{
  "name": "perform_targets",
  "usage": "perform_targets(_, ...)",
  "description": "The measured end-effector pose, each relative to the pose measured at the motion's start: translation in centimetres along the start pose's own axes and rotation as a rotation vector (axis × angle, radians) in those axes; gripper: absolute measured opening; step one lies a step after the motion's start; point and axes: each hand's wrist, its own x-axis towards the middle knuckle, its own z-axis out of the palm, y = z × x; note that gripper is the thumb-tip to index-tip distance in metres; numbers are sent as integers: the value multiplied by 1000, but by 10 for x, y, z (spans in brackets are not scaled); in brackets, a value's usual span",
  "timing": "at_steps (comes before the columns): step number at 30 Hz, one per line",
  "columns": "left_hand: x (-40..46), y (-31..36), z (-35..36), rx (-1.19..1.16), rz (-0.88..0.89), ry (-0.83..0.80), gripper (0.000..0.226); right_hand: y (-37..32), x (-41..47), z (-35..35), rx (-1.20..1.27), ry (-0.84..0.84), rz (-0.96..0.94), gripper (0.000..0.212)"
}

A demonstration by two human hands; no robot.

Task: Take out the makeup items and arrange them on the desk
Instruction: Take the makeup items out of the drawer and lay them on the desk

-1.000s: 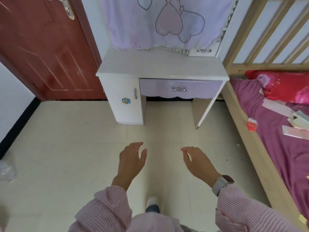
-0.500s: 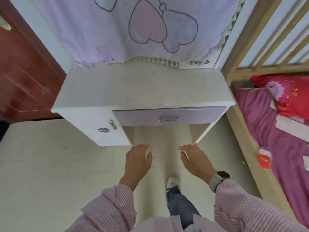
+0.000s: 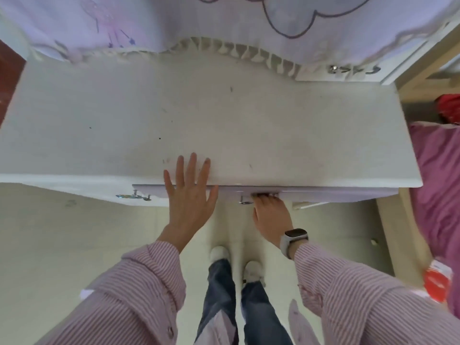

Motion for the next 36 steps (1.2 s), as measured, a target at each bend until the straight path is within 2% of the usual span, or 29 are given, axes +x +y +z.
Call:
perform_targets(2,14,-8,15,33,22,26,56,-2,8,13,-88,54,-8,33)
perform_targets(6,17,-19,36,60,93,213,54,-2,19,25,-204,133,-61,23)
perform_targets(9,19,-21,41,44,107,297,53,-3,24,20,-252,155,-49,24)
perform_targets(20,-11,-25,38,-21,138,239,53,-16,-22,27,-182,100,4,31)
perform_targets(25,-59,-14,55,-89,278,172,46,-15,-47,38,-161,70,-30,34)
perform_targets(28,-70,-9,61,-65,290,136,40,-11,-50,36,-100,38,-71,30)
perform_targets(31,-68,-5,59,-59,252,170,33,-1,-59,28,77,-3,-122,32)
perform_targets(32,-68,-4,58,-66,240,169,33,3,-65,22,122,55,-174,32)
perform_targets(34,-69,-1,56,-66,225,156,34,11,-76,12,151,274,-282,30)
perform_targets(36,-70,1,53,-59,201,127,35,21,-81,5,112,407,-316,29)
